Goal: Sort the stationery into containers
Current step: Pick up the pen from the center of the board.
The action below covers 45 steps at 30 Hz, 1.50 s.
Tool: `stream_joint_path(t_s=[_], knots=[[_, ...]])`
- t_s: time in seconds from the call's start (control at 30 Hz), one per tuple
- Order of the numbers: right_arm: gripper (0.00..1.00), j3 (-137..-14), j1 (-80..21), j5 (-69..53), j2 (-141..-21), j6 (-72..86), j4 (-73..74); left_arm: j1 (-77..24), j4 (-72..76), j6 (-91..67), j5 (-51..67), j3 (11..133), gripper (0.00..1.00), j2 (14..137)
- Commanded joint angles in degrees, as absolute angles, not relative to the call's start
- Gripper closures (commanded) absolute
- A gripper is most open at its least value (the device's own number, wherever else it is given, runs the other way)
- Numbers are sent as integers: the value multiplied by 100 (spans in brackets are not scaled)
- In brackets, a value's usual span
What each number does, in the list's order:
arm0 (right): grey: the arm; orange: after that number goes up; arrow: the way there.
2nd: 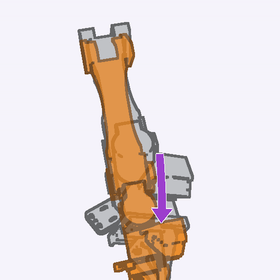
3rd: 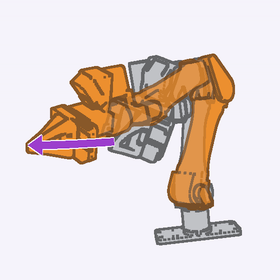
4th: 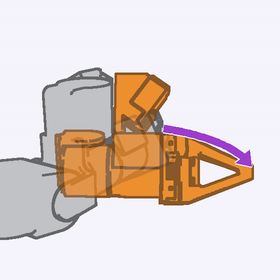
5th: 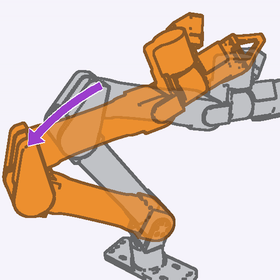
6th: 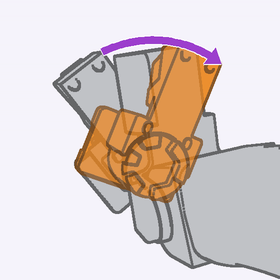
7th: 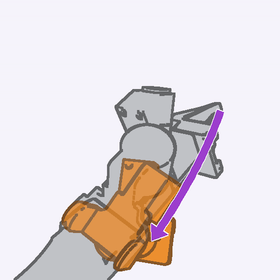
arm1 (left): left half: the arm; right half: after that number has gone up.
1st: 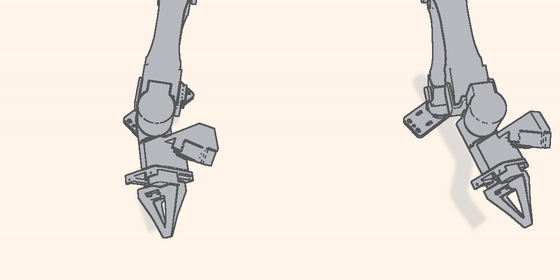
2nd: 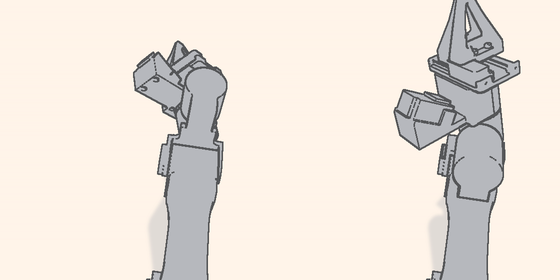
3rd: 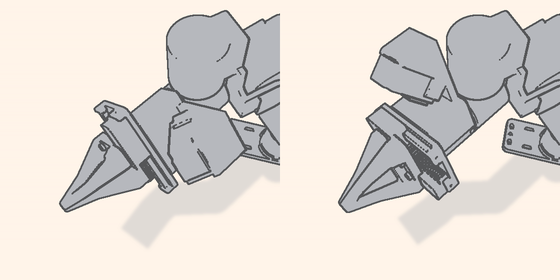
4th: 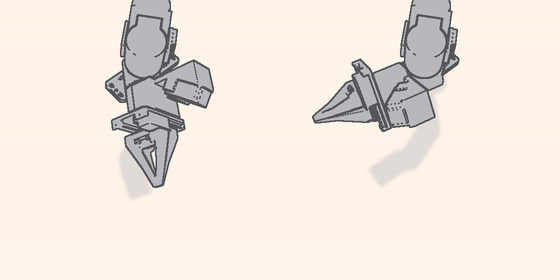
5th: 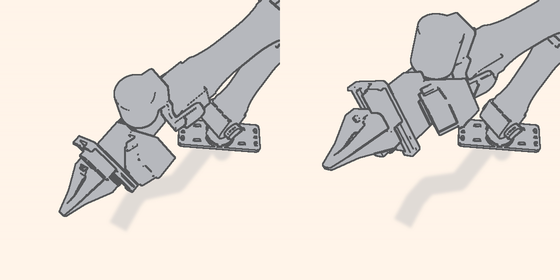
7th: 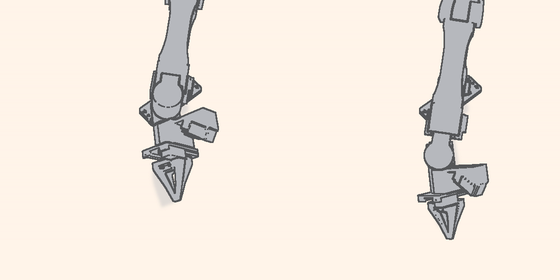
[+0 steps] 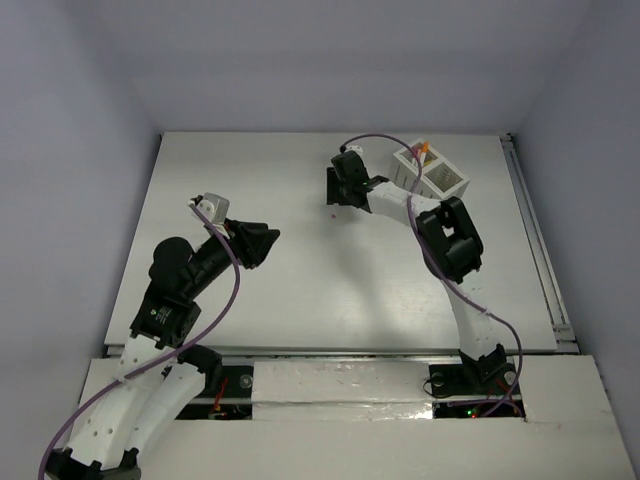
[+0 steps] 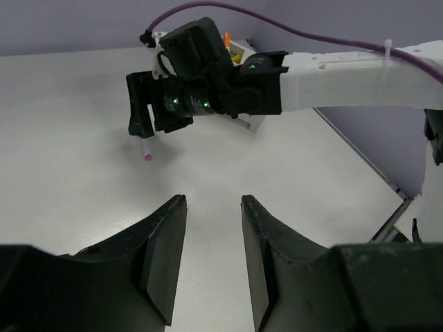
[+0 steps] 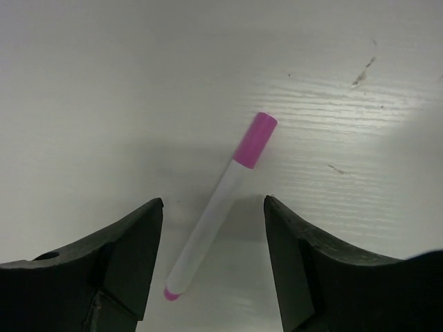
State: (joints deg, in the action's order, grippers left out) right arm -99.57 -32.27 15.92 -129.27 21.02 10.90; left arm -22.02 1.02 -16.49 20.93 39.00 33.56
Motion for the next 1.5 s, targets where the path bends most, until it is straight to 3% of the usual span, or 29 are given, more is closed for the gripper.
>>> stream_joint_path(t_s=[0.0,0.37,0.53,0.67,0.8,0.97,1.07,1.27,1.47], knots=[[35,-10659,-3173,1714,-13068,2338,1458,-2171,343,-1608,2144,3902,66,3322],[58,-10916,-3173,1661,-13693,2417,1872,-2171,343,-1609,2145,3902,66,3278],[61,-10706,-3173,1802,-13615,2224,1951,-2171,360,-1608,2180,3902,66,3278],[70,-10670,-3173,1846,-13623,1996,2091,-2171,343,-1600,2127,3911,66,3296],[73,-10644,-3173,2056,-13606,1802,2162,-2171,369,-1608,2127,3894,66,3261],[93,-10512,-3173,2154,-13483,1670,2110,-2171,387,-1617,2197,3885,65,3270],[100,-10293,-3173,1978,-13281,1687,1750,-2119,369,-1608,2118,3902,66,3278],[100,-9274,-3173,1670,-12078,1907,529,-2118,378,-1617,2145,3902,65,3270],[100,-8657,-3050,2135,-10943,1583,-456,-2118,395,-1626,2197,3885,65,3278]])
